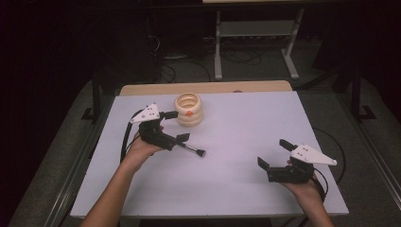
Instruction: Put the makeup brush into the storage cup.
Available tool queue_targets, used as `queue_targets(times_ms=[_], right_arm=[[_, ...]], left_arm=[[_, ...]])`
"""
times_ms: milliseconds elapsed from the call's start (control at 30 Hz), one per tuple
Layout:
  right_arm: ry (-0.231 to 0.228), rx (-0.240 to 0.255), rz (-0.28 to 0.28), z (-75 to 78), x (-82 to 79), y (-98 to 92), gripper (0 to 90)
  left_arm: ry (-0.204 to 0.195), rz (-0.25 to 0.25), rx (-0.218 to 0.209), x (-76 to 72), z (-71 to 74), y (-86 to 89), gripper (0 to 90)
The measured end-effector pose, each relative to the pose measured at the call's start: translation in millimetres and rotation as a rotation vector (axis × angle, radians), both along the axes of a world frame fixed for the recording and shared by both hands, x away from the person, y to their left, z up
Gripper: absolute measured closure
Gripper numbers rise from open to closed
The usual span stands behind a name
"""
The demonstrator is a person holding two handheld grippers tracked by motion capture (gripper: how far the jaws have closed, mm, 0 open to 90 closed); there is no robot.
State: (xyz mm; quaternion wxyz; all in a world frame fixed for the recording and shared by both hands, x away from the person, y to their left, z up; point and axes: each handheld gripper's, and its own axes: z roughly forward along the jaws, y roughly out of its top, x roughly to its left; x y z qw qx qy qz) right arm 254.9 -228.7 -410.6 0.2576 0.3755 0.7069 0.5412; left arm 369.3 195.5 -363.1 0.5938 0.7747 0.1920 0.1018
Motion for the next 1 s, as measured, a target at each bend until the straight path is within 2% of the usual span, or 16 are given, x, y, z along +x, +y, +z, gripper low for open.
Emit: queue_targets(times_ms=[367, 467, 633, 667, 1000], right_arm=[[0.000, 0.006, -0.006, 0.5, 0.0, -0.5, 0.0], [-0.002, 0.006, -0.010, 0.3, 0.3, -1.2, 0.0], [-0.002, 0.008, -0.012, 0.4, 0.8, -1.6, 0.0], [-0.003, 0.008, -0.013, 0.6, 0.7, -1.6, 0.0], [0.003, 0.008, -0.013, -0.1, 0.5, -0.6, 0.0]], left_arm=[[-0.005, -0.011, -0.008, 10.5, 4.0, -12.4, 0.0], [-0.011, -0.016, 0.005, 13.7, 4.8, -15.6, 0.0], [-0.006, -0.014, -0.016, 18.5, 5.6, -19.4, 0.0], [-0.015, -0.020, -0.003, 20.2, 5.5, -19.4, 0.0], [-0.016, -0.037, -0.001, 26.5, 3.1, -21.4, 0.0]])
